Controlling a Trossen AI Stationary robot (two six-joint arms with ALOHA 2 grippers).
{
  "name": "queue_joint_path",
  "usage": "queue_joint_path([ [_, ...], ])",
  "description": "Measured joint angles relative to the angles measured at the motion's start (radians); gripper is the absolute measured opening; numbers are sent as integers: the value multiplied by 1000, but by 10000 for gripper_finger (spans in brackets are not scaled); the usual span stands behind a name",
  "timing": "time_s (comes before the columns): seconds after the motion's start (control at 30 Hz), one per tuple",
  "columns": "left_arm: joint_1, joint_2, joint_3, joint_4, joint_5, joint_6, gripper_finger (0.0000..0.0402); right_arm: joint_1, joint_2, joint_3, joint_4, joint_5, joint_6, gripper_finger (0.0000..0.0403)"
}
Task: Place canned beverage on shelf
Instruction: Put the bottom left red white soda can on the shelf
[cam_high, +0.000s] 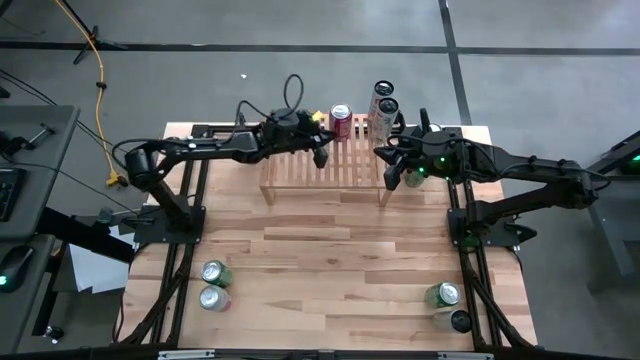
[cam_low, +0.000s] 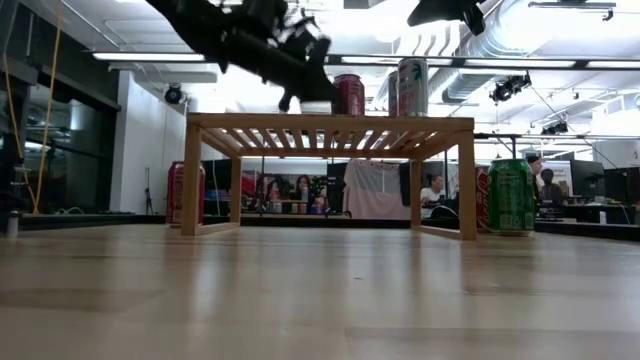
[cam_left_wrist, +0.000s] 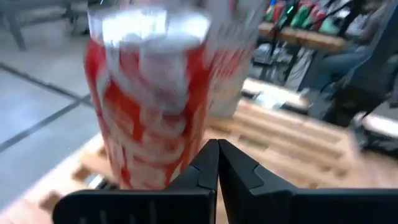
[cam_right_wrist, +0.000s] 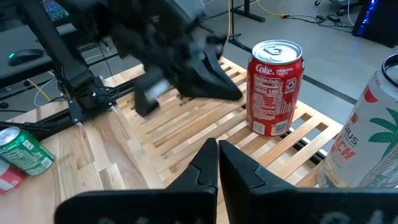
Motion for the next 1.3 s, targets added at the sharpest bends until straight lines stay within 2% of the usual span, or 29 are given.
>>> queue_joint_path([
  [0.23, 3, -135, 2, -40, -11, 72, 6, 0, 0, 0, 0, -2, -1, 0],
  [0.4, 32, -183, 3, -65, -25, 77, 43, 0, 0, 0, 0, -3, -7, 0],
  [0.57, 90, -147, 122, -209, -1, 78, 118, 0, 0, 0, 0, -3, -6, 0],
  [0.87, 231, 55, 512, -638, 105, 73, 287, 0, 0, 0, -16, -4, 0, 0],
  [1.0, 262, 97, 586, -761, 115, 75, 336, 0, 0, 0, -18, -5, 0, 0],
  [1.2, 252, 98, 587, -793, 347, 147, 345, 0, 0, 0, -28, -5, 0, 0],
  [1.3, 239, 97, 587, -793, 401, 177, 345, 0, 0, 0, -36, -5, 0, 0],
])
